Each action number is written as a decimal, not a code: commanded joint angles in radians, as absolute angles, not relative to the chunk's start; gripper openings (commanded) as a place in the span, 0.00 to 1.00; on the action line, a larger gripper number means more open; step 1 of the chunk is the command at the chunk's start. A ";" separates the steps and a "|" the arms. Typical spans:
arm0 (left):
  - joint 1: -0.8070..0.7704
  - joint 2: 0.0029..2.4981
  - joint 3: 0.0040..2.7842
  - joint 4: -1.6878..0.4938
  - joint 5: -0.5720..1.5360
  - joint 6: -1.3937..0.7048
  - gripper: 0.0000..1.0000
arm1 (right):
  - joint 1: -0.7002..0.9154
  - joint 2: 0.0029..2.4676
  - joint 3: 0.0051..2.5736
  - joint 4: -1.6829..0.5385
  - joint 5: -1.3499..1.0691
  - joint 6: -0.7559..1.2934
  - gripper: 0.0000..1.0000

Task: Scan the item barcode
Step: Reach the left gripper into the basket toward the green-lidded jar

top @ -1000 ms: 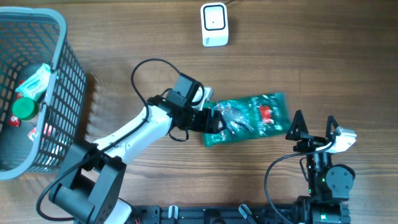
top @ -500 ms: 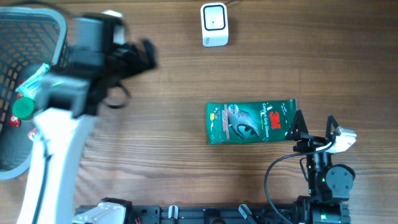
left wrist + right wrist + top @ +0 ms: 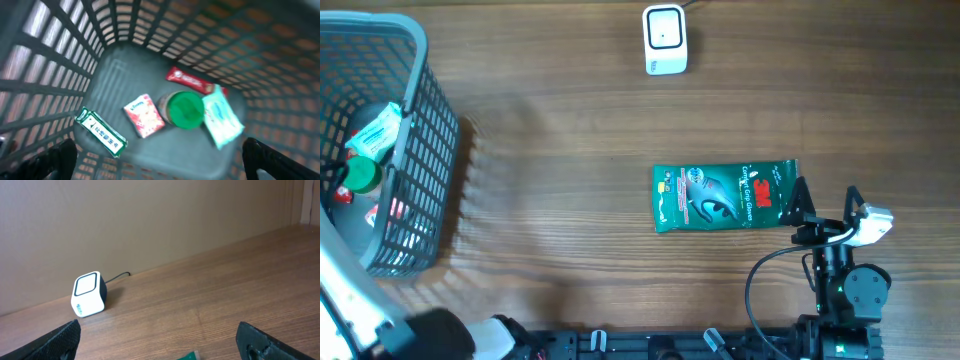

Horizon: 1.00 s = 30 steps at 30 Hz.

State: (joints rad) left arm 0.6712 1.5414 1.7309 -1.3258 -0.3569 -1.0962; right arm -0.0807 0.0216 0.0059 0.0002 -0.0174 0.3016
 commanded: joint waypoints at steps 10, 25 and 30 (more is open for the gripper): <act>0.686 1.906 1.728 -1.176 -0.143 -0.653 1.00 | -0.078 0.016 0.005 0.006 -0.010 0.290 1.00; 0.690 2.012 1.718 -1.154 -0.131 -0.396 1.00 | -0.078 0.016 0.005 0.006 -0.010 0.290 1.00; 0.692 2.076 1.718 -1.130 -0.131 -0.396 1.00 | -0.078 0.016 0.005 0.006 -0.010 0.290 1.00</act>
